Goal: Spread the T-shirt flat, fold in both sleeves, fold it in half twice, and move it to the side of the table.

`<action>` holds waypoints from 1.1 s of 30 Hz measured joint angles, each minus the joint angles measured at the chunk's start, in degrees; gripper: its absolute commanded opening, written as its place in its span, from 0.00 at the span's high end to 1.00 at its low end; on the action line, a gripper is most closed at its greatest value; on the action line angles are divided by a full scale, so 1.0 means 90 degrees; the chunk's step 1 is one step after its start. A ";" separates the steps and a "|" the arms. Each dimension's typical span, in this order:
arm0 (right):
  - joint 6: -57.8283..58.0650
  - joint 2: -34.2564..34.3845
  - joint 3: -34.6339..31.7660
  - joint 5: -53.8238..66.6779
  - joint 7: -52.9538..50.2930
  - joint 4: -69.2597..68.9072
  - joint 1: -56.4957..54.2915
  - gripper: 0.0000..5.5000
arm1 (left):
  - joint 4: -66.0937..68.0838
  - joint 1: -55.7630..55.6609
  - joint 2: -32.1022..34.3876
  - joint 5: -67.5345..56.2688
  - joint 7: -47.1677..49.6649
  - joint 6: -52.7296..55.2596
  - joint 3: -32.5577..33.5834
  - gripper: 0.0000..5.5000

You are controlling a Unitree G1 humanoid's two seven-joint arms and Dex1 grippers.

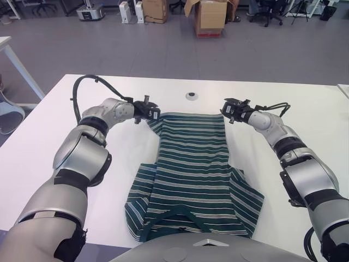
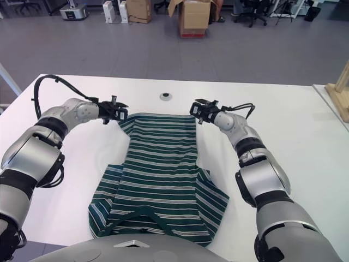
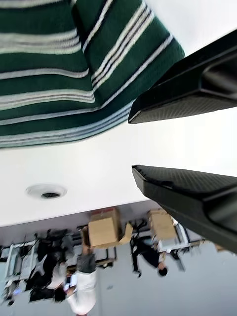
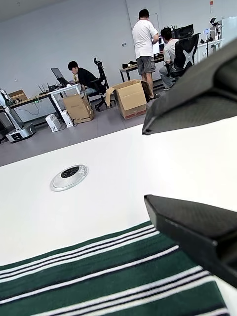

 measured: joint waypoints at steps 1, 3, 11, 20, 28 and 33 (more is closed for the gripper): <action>0.0000 -0.0002 -0.0031 0.0004 0.0013 -0.0021 0.0005 0.59 | 0.0003 0.0272 -0.0047 -0.0332 -0.0263 0.0112 0.0316 0.72; 0.0001 0.0001 -0.0084 0.0014 0.0074 -0.0088 0.0016 0.59 | 0.0014 0.0794 -0.0209 -0.0888 -0.0800 0.0245 0.0794 0.72; 0.1709 -0.0045 -0.0487 0.2606 0.3987 -0.3218 0.2291 0.59 | -0.0231 0.1135 -0.0356 -0.1072 -0.0479 0.0493 0.1033 0.72; 0.2271 -0.1302 -0.0047 0.1468 0.4262 -0.4481 0.2378 0.59 | -0.0199 0.0320 0.0104 0.2040 0.2039 0.0608 -0.1679 0.72; 0.1641 -0.0836 -0.0150 0.1547 0.3773 -0.3868 0.1892 0.59 | 0.0060 -0.0090 0.0076 0.2698 0.3103 0.0494 -0.2189 0.72; 0.2690 -0.0670 -0.0777 0.2488 0.3934 -0.4527 0.1995 0.59 | -0.0012 -0.0432 0.0016 0.0481 0.2019 -0.0383 -0.0223 0.72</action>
